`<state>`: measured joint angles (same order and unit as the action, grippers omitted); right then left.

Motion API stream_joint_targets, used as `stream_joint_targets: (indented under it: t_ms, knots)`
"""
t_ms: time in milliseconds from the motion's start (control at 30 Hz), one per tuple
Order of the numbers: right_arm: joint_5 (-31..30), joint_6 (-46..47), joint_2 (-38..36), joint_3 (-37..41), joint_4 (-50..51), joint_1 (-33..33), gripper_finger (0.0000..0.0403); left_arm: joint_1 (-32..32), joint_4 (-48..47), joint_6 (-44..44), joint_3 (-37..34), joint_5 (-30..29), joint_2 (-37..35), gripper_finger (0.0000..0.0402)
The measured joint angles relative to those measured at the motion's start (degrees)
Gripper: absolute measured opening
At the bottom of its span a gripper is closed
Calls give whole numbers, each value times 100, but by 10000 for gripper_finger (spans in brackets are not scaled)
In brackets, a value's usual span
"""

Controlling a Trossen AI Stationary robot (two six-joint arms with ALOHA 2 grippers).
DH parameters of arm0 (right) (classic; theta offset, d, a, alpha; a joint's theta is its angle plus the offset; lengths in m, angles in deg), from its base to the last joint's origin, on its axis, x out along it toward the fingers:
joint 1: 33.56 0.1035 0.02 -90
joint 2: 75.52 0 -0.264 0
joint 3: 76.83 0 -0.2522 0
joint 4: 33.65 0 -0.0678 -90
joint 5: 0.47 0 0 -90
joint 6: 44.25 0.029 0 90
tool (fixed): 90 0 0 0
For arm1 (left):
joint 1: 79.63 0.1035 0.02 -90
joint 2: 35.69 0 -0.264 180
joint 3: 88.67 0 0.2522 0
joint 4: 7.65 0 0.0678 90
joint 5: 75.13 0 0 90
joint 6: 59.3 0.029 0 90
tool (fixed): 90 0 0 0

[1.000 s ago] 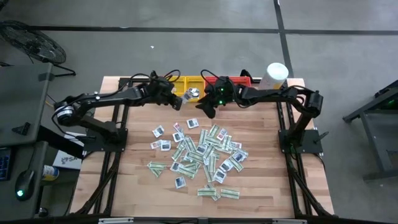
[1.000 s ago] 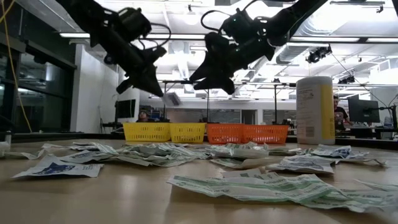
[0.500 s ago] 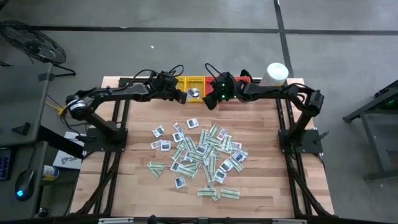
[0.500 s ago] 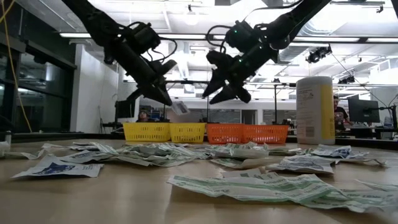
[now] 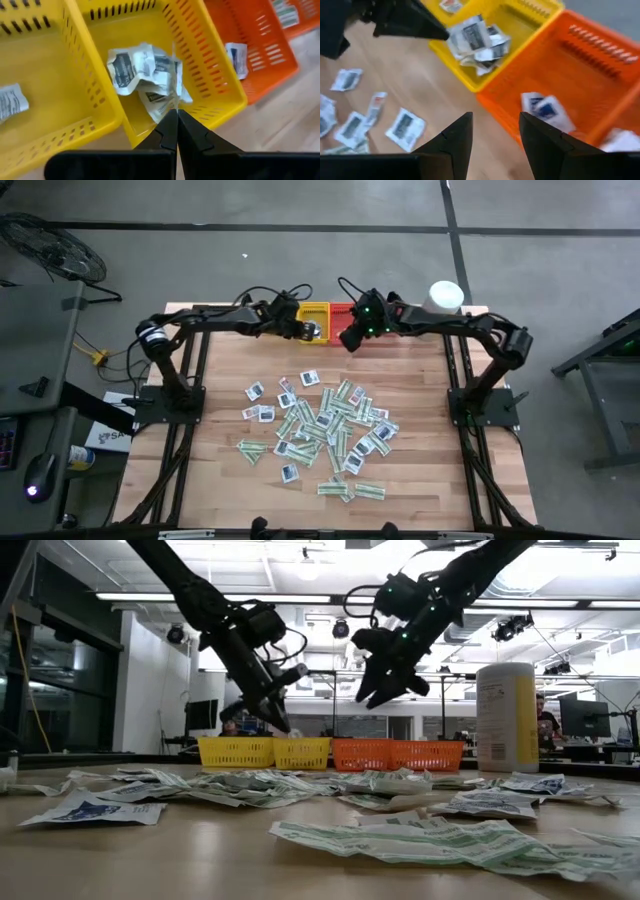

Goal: Pick & Place First Aid Supplies
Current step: Put the gray packet into the right yellow bin

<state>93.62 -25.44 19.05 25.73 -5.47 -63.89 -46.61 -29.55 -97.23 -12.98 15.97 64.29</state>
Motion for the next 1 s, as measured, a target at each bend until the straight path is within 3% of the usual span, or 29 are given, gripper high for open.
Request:
stream_joint_targets:
  t_ms: [300, 700, 867, 1000]
  knots:
    - [-207, -562, -339, 0, 502, -19, 163, 0, -108, -139, 26, -78, 36, 22]
    - [954, -1171, -345, 0, 464, 7, 161, 0, -130, 231, 39, -19, -155, 149]
    - [1112, -1297, -345, 0, 414, 74, 133, -30, -662, 635, 153, -21, -526, 156]
    - [1100, -1508, -345, 0, 384, 247, 80, -111, -1250, 973, 155, -63, -836, 156]
